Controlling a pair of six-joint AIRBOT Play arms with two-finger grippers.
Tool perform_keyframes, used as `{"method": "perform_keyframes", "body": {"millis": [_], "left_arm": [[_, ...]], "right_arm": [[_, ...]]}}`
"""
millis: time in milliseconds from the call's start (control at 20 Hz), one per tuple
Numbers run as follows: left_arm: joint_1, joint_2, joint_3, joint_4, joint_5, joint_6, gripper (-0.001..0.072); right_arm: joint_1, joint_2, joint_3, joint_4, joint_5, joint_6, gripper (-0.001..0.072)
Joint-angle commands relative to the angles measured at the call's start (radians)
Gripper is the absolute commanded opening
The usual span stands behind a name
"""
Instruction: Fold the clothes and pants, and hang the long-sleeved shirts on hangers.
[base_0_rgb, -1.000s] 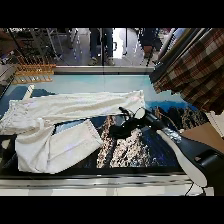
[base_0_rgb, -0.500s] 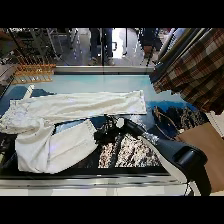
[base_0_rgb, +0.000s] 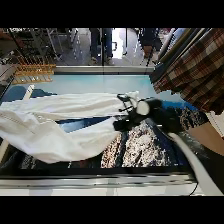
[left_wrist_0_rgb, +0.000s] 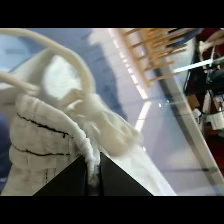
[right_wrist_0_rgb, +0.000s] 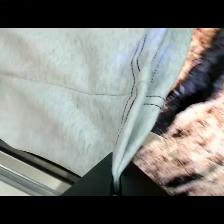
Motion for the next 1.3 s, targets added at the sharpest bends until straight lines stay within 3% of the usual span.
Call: {"method": "perform_keyframes", "body": {"millis": [0,100,200,300,350,400,450,500,550,700,850,1050,1200,1250], "left_arm": [[-0.034,0.048,0.150,0.135,-0.090,0.000,0.0021],[-0.118,0.045,0.171,0.363,-0.097,-0.050,0.0021],[-0.219,0.020,0.160,0.598,-0.131,-0.106,0.0023],[-0.295,0.000,0.097,0.657,-0.132,-0.114,0.0025],[-0.317,-0.013,0.069,0.657,-0.146,-0.114,0.0026],[-0.332,-0.029,0.046,0.657,-0.180,-0.122,0.0062],[-0.336,-0.048,0.039,0.657,-0.216,-0.127,0.0254],[-0.336,-0.065,0.039,0.655,-0.246,-0.157,0.0412],[-0.320,-0.071,0.039,0.655,-0.263,-0.178,0.0454],[-0.217,-0.042,0.040,0.562,-0.317,-0.192,0.0452],[-0.100,-0.009,0.027,0.558,-0.425,-0.192,0.0452],[0.008,0.100,-0.196,0.451,-0.330,-0.111,0.0452],[0.026,0.121,-0.338,0.393,-0.212,-0.097,0.0455],[0.026,0.118,-0.367,0.341,-0.183,-0.097,0.0506]], "right_arm": [[-0.091,0.289,0.003,-0.258,0.286,0.064,0.0024],[-0.222,0.340,0.003,-0.260,0.245,0.142,0.0024],[-0.373,0.268,0.003,-0.205,0.164,0.148,0.0026],[-0.490,0.115,0.003,-0.122,-0.003,0.130,0.0031],[-0.541,0.021,0.003,-0.078,-0.116,0.132,0.0082],[-0.583,-0.064,0.006,0.000,-0.198,0.126,0.0333],[-0.617,-0.144,0.011,0.101,-0.251,0.037,0.0538],[-0.642,-0.193,0.010,0.158,-0.256,-0.024,0.0535],[-0.661,-0.217,0.007,0.150,-0.234,-0.029,0.0532],[-0.719,-0.173,-0.081,0.082,-0.113,-0.127,0.0523],[-0.779,-0.015,-0.320,0.134,-0.135,-0.187,0.0504],[-0.798,0.180,-0.621,0.330,-0.208,-0.269,0.0506],[-0.798,0.191,-0.743,0.473,-0.305,-0.269,0.0508],[-0.798,0.186,-0.764,0.529,-0.333,-0.269,0.0509]]}}
